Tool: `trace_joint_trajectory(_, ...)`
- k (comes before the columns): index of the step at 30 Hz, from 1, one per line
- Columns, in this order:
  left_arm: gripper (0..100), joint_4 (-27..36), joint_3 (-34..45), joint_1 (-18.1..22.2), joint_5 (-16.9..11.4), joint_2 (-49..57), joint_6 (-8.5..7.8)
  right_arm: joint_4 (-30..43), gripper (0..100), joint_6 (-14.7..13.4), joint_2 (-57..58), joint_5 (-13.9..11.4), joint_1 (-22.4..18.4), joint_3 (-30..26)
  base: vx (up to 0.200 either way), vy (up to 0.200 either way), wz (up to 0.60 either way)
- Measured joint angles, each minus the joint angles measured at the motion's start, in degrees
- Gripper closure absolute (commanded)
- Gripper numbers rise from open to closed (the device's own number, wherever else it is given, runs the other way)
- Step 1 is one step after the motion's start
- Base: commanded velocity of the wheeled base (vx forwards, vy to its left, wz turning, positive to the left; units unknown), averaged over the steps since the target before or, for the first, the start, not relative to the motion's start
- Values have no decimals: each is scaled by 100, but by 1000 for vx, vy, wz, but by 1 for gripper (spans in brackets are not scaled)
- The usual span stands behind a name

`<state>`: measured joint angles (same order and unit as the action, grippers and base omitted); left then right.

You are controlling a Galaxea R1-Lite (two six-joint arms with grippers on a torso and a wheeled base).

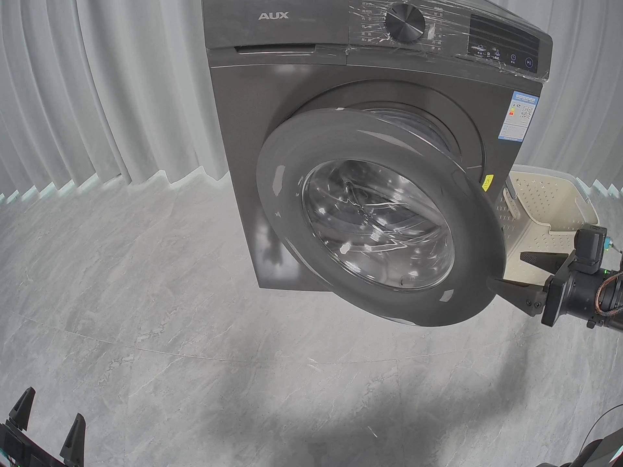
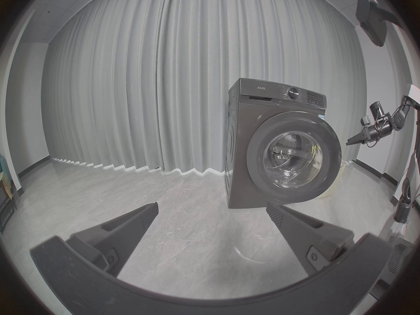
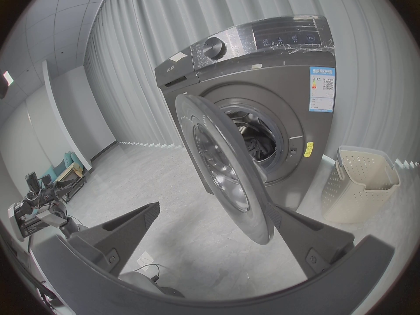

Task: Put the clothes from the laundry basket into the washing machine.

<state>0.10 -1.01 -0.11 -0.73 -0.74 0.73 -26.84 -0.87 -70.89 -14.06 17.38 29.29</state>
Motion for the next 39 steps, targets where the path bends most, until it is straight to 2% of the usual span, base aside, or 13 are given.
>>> trace_joint_trajectory(8, 0, 1, 0, 4, 5, 0, -7, -9, 0, -4, -46, -12, 72, -195, 0, -200, 0)
trace_joint_trajectory(17, 0, -2, 0, 4, 0, -2, -35, -4, 0, 5, -33, -41, 467, -396, 0, 0, 0)
trace_joint_trajectory(29, 0, 0, 0, 1, -5, -5, -35, -427, 0, -2, -310, -1, 775, -344, 200, 0, 0)
trace_joint_trajectory(33, 0, -2, 0, 1, -6, -5, -33, -575, 0, -2, -546, 12, 791, -300, 0, 0, 0)
trace_joint_trajectory(36, 0, -5, 0, 4, -6, -7, -33, -762, 0, -2, -785, 104, 767, -223, 0, 0, 0)
trace_joint_trajectory(39, 0, -5, 0, 1, -6, -7, -33, -972, 0, -11, -1036, 473, 739, -121, 0, 0, 0)
